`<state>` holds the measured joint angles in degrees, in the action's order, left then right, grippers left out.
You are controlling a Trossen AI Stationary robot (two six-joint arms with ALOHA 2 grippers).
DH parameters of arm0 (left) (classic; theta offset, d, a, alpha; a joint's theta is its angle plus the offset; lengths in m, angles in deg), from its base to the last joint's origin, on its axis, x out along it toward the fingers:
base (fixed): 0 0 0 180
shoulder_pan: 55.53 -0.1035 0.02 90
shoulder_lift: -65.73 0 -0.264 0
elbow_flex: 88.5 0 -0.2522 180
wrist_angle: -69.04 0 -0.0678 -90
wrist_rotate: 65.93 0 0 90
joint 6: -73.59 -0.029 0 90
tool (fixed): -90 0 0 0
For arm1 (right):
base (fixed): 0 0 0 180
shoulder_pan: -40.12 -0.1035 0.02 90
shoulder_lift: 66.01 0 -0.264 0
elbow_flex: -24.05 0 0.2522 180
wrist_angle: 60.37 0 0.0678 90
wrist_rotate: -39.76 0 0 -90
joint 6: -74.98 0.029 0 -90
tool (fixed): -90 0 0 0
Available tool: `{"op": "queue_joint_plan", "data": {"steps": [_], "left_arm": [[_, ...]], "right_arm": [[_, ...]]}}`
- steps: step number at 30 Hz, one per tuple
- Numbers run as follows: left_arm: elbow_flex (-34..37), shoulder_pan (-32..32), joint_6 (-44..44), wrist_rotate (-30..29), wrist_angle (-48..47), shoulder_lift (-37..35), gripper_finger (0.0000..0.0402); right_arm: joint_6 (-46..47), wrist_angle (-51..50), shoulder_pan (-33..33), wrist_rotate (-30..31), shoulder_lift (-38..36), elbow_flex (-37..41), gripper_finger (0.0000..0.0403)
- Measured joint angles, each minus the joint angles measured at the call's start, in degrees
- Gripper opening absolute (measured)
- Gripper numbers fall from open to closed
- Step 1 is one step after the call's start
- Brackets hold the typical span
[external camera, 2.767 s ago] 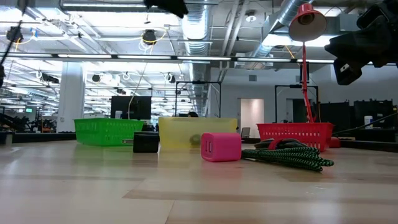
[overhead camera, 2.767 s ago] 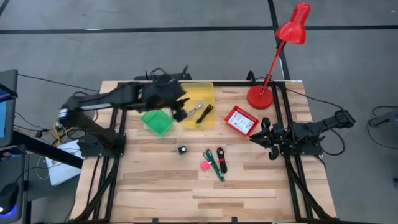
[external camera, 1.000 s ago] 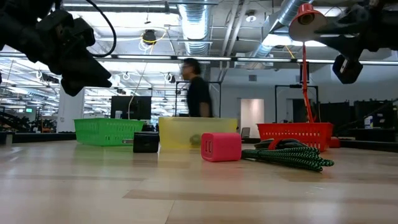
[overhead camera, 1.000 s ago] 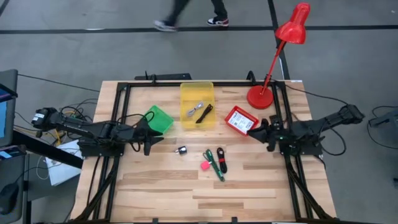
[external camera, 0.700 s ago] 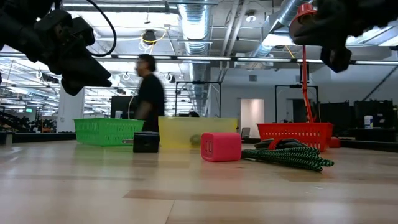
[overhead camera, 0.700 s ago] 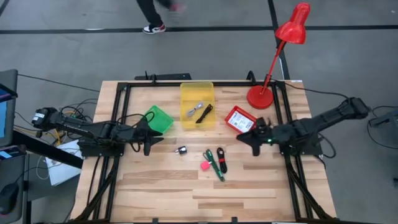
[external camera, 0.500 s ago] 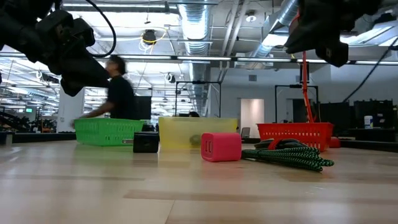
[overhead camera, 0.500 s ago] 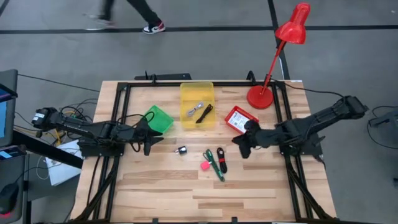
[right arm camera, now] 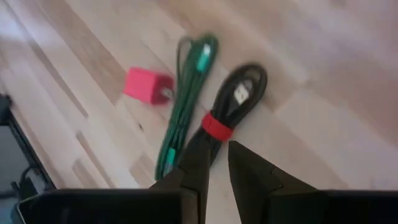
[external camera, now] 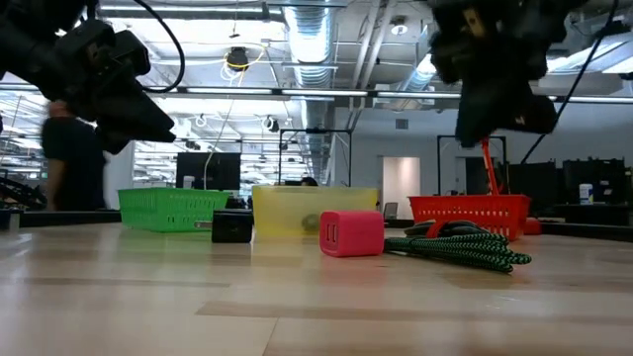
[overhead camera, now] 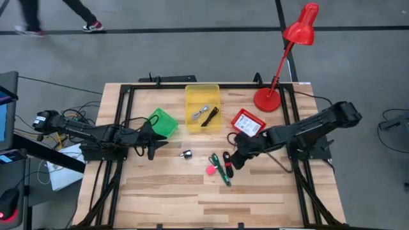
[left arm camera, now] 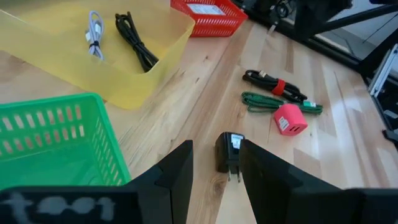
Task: Pick and place items into bin
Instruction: Put the black charger cable into the yellow bin
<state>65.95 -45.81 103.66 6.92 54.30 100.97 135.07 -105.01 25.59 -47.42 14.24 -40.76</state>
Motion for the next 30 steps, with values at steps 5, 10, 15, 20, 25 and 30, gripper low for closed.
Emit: {"op": "queue_joint_plan", "data": {"steps": [5, 10, 15, 20, 25, 30], "left_arm": [[0.00, 0.00, -0.15, 0.03, -2.36, 0.02, 0.0119], [0.00, 0.00, -0.27, 0.05, -5.53, 0.02, 0.0119], [0.00, 0.00, -0.31, 0.14, -9.32, 0.02, 0.0119], [0.00, 0.00, -0.31, 0.15, -12.66, 0.02, 0.0119], [0.00, 0.00, -0.31, 0.15, -13.11, 0.02, 0.0119], [0.00, 0.00, -0.31, -0.01, -12.16, 0.00, 0.0119]], "right_arm": [[2.73, 0.90, 1.29, -5.57, 4.48, 0.00, 0.0055], [5.96, 1.50, 1.38, -6.03, 6.19, 0.00, 0.0073], [7.46, 2.34, 1.56, -5.94, 6.32, 0.00, 0.0125], [7.46, 4.91, 1.56, -5.82, 6.32, 0.00, 0.0193], [8.03, 5.64, 1.56, -5.61, 9.34, 0.01, 0.0236], [7.96, 5.87, 1.56, -6.62, 14.09, 0.00, 0.0238]]}}
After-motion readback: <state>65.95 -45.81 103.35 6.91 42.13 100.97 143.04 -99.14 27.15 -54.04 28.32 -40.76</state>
